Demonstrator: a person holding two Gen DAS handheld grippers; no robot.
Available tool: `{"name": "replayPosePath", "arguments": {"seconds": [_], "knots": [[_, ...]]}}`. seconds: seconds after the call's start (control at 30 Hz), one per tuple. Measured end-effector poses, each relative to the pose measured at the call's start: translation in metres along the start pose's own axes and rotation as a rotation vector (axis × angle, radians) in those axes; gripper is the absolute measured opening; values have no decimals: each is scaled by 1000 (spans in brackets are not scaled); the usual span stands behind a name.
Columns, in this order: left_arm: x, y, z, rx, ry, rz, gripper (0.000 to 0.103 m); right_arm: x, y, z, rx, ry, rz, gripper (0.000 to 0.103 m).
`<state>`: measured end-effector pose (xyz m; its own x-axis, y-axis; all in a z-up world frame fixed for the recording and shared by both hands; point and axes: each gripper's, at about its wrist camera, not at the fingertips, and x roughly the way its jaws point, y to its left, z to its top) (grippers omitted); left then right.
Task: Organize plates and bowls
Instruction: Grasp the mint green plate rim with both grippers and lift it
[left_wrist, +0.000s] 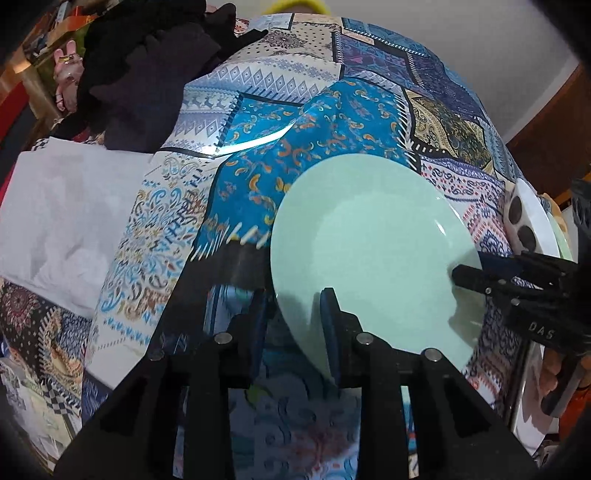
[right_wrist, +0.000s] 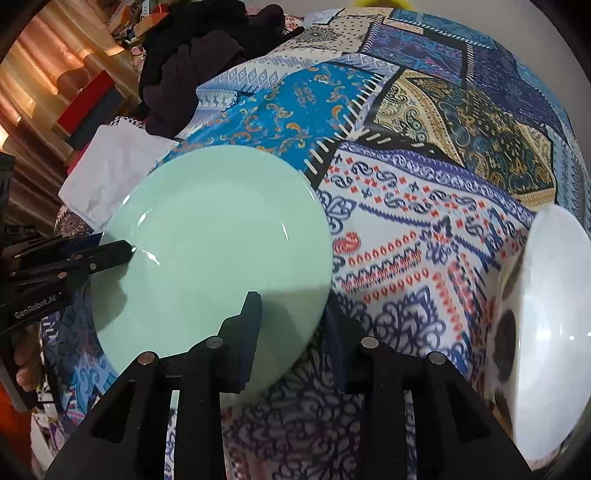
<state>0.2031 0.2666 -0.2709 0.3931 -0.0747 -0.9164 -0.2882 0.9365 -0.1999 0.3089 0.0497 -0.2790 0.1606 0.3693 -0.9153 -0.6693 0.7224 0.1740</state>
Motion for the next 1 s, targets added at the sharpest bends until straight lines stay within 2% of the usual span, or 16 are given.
{"name": "replayPosePath", "arguments": {"seconds": [0.2,0.47,0.73,1.0], "knots": [[8,-2,11,-2,-3,-15,29,4,-2,5,12,3,19,31],[1,-6,0,22,-25,13,30,-7,-1,-12,24,-10,26,25],[-20,-16,-27,35,-51,40,30,-26,1,-29,36,-22,54,24],[-52,-26,-37,29,-89,29,30,-63,4,-39,32,-97,68,24]]}}
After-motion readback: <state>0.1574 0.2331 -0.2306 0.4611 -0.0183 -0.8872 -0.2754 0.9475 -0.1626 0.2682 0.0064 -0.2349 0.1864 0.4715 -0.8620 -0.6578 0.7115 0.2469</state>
